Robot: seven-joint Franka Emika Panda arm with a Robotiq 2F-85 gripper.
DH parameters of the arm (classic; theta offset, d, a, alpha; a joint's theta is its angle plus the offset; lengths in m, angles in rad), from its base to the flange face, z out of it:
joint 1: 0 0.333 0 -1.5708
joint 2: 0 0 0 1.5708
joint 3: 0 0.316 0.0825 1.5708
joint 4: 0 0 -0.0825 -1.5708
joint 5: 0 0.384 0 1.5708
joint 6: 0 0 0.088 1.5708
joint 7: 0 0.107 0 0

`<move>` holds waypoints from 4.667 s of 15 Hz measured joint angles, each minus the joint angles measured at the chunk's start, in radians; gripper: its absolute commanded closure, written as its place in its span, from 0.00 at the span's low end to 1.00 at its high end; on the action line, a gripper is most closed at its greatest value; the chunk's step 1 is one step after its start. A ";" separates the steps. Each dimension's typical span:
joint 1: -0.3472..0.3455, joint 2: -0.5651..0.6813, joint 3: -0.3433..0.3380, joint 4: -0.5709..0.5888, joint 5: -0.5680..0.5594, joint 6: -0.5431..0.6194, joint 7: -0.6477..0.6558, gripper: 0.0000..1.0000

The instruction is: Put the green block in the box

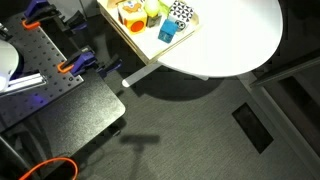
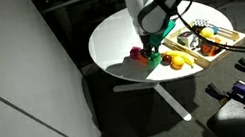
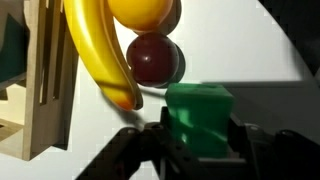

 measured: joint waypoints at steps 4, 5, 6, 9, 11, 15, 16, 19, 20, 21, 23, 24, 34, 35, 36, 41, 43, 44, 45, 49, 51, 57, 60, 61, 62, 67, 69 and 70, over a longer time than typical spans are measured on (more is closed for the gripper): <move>0.000 -0.054 -0.001 0.008 0.000 -0.104 -0.001 0.73; 0.000 -0.070 -0.001 0.008 0.000 -0.130 -0.001 0.73; -0.001 -0.086 -0.002 0.008 0.000 -0.156 -0.001 0.73; -0.005 -0.132 -0.006 0.004 0.000 -0.218 -0.001 0.73; -0.012 -0.161 -0.014 -0.005 -0.001 -0.246 -0.001 0.73; -0.043 -0.226 -0.028 -0.055 -0.002 -0.270 -0.001 0.73; -0.053 -0.243 -0.030 -0.074 -0.002 -0.272 -0.001 0.73; -0.084 -0.295 -0.040 -0.134 -0.002 -0.272 -0.001 0.73; -0.095 -0.315 -0.044 -0.157 -0.003 -0.272 -0.001 0.73; -0.105 -0.334 -0.048 -0.178 -0.003 -0.272 0.000 0.73; -0.126 -0.375 -0.056 -0.221 -0.004 -0.272 0.000 0.73; -0.137 -0.397 -0.060 -0.242 -0.004 -0.272 0.001 0.73; -0.274 -0.637 -0.098 -0.464 -0.063 -0.272 0.061 0.73; -0.290 -0.660 -0.100 -0.487 -0.071 -0.272 0.067 0.73; -0.307 -0.680 -0.103 -0.509 -0.082 -0.272 0.074 0.73; -0.393 -0.737 -0.121 -0.592 -0.149 -0.272 0.094 0.73; -0.422 -0.737 -0.131 -0.604 -0.176 -0.270 0.104 0.73; -0.436 -0.737 -0.137 -0.608 -0.187 -0.269 0.110 0.73; -0.448 -0.736 -0.143 -0.609 -0.198 -0.266 0.114 0.73; -0.483 -0.726 -0.166 -0.610 -0.232 -0.232 0.130 0.73; -0.489 -0.711 -0.172 -0.608 -0.250 -0.206 0.150 0.73; -0.489 -0.629 -0.176 -0.583 -0.267 -0.139 0.197 0.73; -0.487 -0.577 -0.176 -0.559 -0.287 -0.114 0.216 0.73; -0.485 -0.561 -0.176 -0.550 -0.293 -0.108 0.221 0.58; -0.481 -0.544 -0.176 -0.540 -0.297 -0.104 0.227 0.24; -0.443 -0.494 -0.178 -0.499 -0.298 -0.103 0.234 0.01; -0.424 -0.490 -0.178 -0.491 -0.298 -0.104 0.234 0.00; -0.413 -0.490 -0.178 -0.488 -0.296 -0.105 0.234 0.00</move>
